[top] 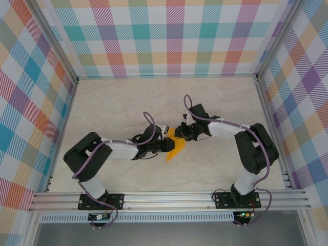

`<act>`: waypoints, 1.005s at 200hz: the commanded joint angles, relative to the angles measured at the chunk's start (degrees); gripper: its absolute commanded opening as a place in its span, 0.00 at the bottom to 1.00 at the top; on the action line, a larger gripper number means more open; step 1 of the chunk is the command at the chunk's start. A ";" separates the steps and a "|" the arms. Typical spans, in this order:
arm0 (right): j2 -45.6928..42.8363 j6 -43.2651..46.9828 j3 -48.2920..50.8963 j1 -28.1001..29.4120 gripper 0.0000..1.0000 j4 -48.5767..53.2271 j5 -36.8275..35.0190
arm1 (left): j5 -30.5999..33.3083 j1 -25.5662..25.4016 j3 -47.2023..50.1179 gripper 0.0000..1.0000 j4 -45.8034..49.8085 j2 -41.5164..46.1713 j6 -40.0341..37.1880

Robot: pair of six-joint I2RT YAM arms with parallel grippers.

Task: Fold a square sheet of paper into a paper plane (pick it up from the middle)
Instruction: Fourth fold the wing at the center of the table.

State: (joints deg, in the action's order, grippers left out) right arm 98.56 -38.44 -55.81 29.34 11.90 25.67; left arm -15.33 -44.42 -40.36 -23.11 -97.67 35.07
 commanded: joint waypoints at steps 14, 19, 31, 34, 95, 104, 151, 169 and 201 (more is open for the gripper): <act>-2.66 1.49 0.95 0.01 0.21 2.35 -1.32 | -2.52 0.34 -1.62 0.11 -2.80 -1.55 -1.20; -2.80 1.62 1.13 0.01 0.21 2.42 -1.32 | -2.66 0.30 -1.78 0.10 -2.78 -1.79 -1.27; -3.39 1.87 1.66 -0.05 0.21 2.46 -1.67 | -2.77 0.35 -1.84 0.10 -2.76 -2.31 -1.22; -3.54 1.95 1.78 -0.06 0.21 2.44 -1.77 | -2.70 0.33 -1.91 0.10 -2.80 -2.42 -1.14; -2.96 3.33 2.29 0.00 0.26 2.75 -3.77 | -3.01 1.26 -0.97 0.09 -4.39 -1.80 3.31; -2.77 3.48 2.24 0.02 0.27 2.91 -3.90 | -3.21 1.62 -0.83 0.10 -4.50 -1.66 4.05; 0.72 3.51 1.11 0.01 0.36 1.30 -1.40 | -4.44 2.52 -0.55 0.10 -5.16 -1.99 6.53; 1.84 3.43 0.55 0.10 0.37 0.72 -0.46 | -4.49 2.68 -0.42 0.10 -5.21 -2.26 6.56; 3.33 3.32 0.01 0.10 0.38 0.49 -0.23 | -4.60 2.98 -0.49 0.15 -4.54 -2.37 6.40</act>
State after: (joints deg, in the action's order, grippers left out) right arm 100.60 -35.94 -54.11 29.36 12.95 23.75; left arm -19.07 -42.52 -40.75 -26.06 -99.96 41.12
